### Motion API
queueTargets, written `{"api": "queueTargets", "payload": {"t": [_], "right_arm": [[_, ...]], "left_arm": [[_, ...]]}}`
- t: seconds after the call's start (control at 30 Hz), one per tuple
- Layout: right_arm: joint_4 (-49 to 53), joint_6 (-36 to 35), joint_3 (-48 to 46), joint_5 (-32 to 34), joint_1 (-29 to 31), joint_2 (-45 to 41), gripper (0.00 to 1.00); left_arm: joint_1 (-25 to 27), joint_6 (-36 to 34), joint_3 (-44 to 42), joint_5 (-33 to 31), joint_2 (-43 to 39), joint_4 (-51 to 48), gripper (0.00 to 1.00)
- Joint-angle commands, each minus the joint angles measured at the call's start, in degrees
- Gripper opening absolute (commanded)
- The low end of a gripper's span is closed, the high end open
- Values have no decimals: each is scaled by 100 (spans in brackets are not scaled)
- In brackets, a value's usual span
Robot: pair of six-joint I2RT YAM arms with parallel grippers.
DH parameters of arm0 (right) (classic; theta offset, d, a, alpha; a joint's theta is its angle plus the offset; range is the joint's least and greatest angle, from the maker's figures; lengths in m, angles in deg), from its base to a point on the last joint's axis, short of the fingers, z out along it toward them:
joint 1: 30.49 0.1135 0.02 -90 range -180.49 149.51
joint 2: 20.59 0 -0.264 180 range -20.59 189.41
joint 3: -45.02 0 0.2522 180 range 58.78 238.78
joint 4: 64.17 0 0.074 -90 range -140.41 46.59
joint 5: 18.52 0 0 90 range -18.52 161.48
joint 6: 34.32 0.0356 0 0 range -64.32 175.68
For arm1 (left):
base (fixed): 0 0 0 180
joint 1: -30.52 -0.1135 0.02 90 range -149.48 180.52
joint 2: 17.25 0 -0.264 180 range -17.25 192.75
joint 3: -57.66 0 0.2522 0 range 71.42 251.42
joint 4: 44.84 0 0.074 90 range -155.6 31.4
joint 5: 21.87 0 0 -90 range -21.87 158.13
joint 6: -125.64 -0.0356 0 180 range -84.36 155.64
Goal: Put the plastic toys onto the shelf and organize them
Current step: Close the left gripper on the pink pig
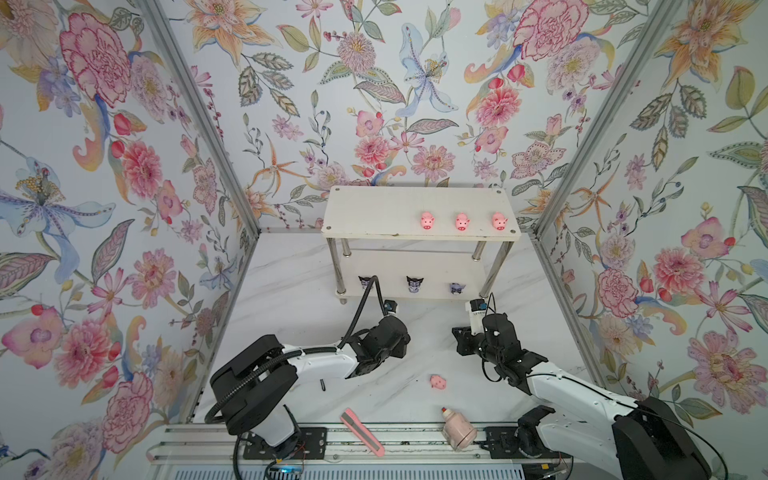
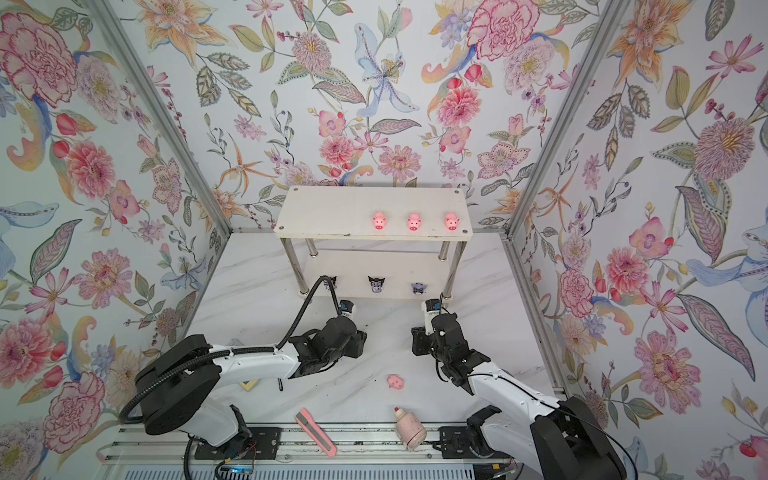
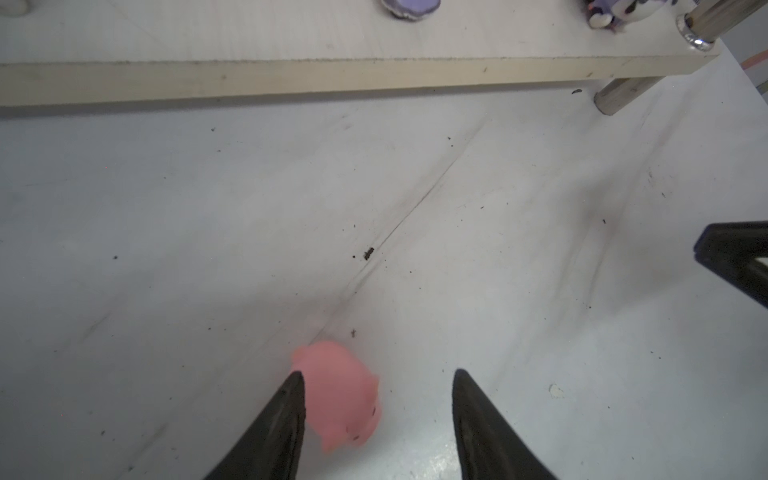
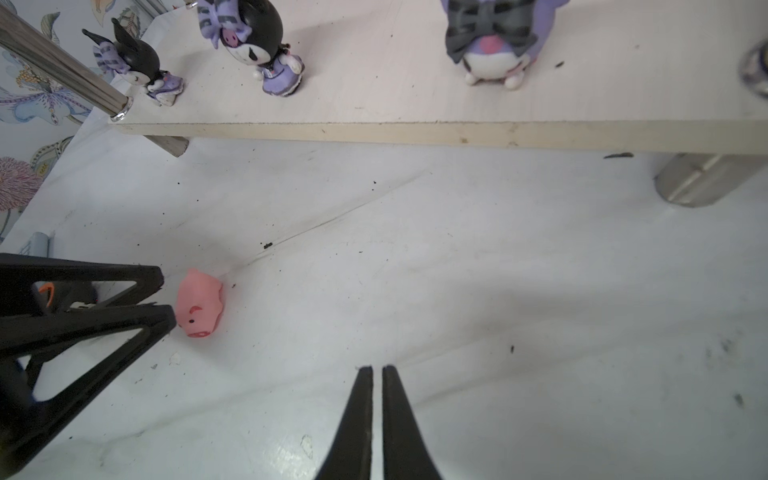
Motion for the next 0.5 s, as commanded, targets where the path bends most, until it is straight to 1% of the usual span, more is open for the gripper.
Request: {"api": "queueTargets", "payload": {"t": [0.0, 0.17, 0.2, 0.3, 0.47], "right_arm": [[-84, 50, -42, -65, -38, 87, 11], [-93, 52, -10, -114, -35, 187, 11], [-95, 48, -15, -116, -36, 196, 11], [-92, 39, -3, -127, -39, 215, 12], [-82, 37, 3, -140, -55, 232, 12]], "left_arm": [[55, 55, 17, -329, -152, -399, 62], [50, 142, -17, -262, 32, -318, 64], [45, 148, 9, -240, 243, -307, 65], [52, 155, 66, -187, 490, -207, 65], [36, 148, 181, -73, 772, -147, 61]]}}
